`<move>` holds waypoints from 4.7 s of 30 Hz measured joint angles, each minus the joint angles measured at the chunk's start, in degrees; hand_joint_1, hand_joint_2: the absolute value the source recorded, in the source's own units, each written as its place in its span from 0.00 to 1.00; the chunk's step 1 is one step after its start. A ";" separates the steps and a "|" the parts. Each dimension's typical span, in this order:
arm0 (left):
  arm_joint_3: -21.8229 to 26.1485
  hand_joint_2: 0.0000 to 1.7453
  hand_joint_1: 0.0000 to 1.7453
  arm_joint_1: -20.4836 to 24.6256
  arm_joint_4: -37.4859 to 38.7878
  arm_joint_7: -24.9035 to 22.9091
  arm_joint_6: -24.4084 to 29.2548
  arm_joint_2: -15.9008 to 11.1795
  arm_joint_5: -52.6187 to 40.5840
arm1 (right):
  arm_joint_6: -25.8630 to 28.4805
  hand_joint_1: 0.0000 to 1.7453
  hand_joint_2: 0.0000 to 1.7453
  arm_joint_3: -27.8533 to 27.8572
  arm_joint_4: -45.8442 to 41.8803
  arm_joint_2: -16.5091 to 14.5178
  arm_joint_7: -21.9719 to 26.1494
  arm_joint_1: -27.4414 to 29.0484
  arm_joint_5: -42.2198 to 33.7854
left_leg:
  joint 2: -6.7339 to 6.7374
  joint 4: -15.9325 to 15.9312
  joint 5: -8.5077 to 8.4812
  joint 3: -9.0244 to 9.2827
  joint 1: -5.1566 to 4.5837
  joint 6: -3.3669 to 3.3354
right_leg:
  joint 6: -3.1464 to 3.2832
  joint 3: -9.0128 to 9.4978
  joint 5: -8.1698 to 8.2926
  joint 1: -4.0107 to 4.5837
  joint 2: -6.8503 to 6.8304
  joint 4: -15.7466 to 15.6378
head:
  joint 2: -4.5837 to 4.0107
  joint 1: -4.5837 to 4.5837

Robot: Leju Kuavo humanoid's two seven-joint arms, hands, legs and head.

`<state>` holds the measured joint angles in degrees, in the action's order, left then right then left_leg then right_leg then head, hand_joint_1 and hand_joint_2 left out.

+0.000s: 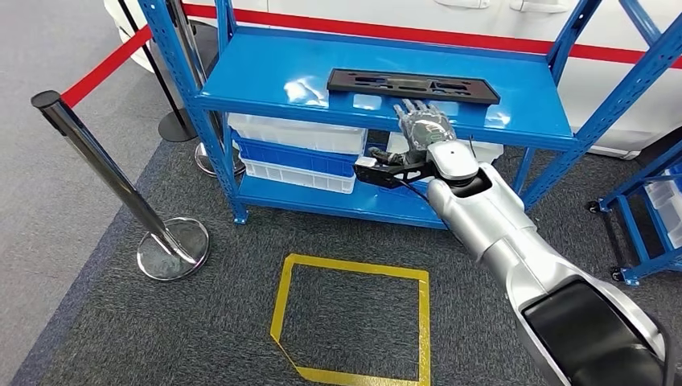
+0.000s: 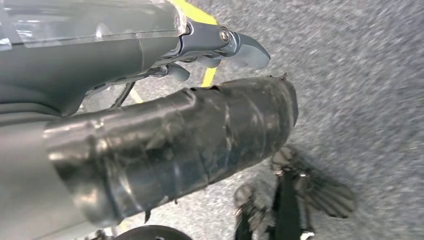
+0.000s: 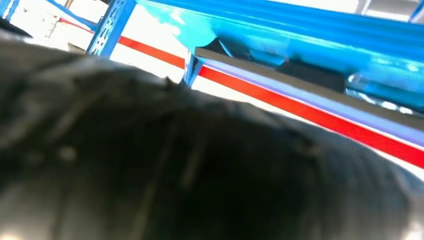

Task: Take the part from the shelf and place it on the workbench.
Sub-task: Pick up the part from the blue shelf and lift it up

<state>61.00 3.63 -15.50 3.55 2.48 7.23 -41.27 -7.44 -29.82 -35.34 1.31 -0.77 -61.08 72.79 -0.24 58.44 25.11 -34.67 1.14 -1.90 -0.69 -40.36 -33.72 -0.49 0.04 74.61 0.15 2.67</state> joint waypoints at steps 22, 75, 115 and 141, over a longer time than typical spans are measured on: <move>1.30 0.00 0.00 0.11 0.09 -0.45 0.10 0.69 0.07 | -0.30 0.00 0.00 0.15 0.91 -0.13 1.07 -0.55 0.65 | 0.01 1.36 -2.85 -2.89 -0.51 1.65 | 2.09 10.55 4.31 0.64 0.17 -15.92 | -0.01 -0.01; 4.67 0.00 0.00 0.79 0.10 0.23 -1.30 0.85 -1.50 | -1.07 0.00 0.00 0.31 3.80 -2.18 4.40 -0.47 0.20 | 0.03 10.94 5.97 -4.45 0.34 3.08 | 2.25 4.92 8.31 -0.67 0.23 -14.73 | 0.01 -0.41; 6.60 0.00 0.00 0.80 0.09 0.05 -1.28 1.27 -2.03 | -1.61 0.00 0.00 -0.93 5.19 -2.05 5.46 -0.20 -2.56 | -0.01 0.72 -1.27 -1.64 -0.20 2.17 | 1.15 7.19 6.79 0.01 0.27 -15.56 | 0.00 -0.49; 7.50 0.00 0.00 0.89 0.09 0.88 -1.98 1.26 -2.11 | -2.20 0.00 0.00 -1.63 6.18 -1.88 6.31 0.42 -4.28 | 0.01 11.26 2.85 -5.96 0.28 3.07 | 2.27 6.49 8.00 -0.42 -0.06 -15.85 | 0.00 -0.18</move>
<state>68.50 4.52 -15.41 4.44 0.50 8.50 -43.39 -9.64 -31.45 -29.16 -0.58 5.54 -60.66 68.51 -0.23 69.70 27.96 -40.63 1.42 1.17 1.59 -33.87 -25.71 -0.91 -0.02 58.75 0.15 2.49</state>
